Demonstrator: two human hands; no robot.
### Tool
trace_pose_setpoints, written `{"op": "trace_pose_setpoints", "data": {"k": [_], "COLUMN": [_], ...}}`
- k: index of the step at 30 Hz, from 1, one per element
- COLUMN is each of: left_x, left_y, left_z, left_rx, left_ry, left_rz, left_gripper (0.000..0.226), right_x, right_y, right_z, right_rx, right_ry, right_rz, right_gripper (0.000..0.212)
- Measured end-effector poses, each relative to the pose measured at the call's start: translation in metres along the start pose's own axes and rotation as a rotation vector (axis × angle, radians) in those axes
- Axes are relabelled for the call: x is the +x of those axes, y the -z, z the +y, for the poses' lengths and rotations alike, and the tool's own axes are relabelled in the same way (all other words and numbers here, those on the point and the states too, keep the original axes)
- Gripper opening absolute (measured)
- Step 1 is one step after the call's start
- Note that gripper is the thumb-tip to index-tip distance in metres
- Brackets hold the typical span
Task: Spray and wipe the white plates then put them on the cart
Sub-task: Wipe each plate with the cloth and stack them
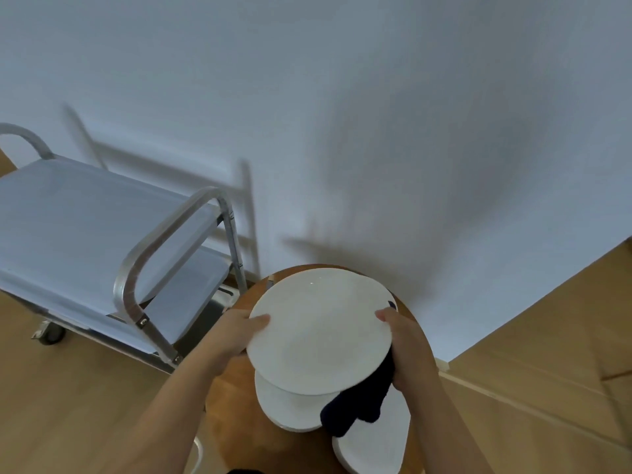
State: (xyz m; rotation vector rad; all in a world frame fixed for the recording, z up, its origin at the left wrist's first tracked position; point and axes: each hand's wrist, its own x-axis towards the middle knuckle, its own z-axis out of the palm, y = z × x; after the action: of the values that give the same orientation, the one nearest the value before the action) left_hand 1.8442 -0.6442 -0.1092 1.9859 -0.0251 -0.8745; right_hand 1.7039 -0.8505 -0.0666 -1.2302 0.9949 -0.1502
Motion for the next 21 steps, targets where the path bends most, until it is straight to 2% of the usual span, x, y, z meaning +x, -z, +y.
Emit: {"op": "trace_pose_setpoints", "data": {"k": [2,5,10,16,21], "left_x": [0.004,0.012,0.022,0.027,0.041], "left_y": [-0.005,-0.019,-0.041,-0.066,-0.082], "left_z": [-0.012,-0.033,-0.073,-0.099,-0.111], "left_rx": [-0.147,-0.160,-0.319,-0.363,-0.356], "left_ry": [0.068,0.111,0.155,0.245,0.373], "left_rz": [0.006,0.118,0.232,0.240,0.230], "left_gripper": [0.024,0.023,0.011,0.020,0.045], "right_x": [0.006,0.016,0.032,0.052,0.070], "right_y": [0.001,0.004,0.010,0.009,0.008], "right_z": [0.005,0.014,0.027,0.042,0.058], "right_rx": [-0.171,-0.335,-0.343,-0.395,-0.349], "right_ry": [0.115,0.202,0.176,0.175,0.123], "right_rz": [0.058,0.144,0.204,0.227,0.198], "right_gripper": [0.027,0.038,0.026,0.017,0.013]}}
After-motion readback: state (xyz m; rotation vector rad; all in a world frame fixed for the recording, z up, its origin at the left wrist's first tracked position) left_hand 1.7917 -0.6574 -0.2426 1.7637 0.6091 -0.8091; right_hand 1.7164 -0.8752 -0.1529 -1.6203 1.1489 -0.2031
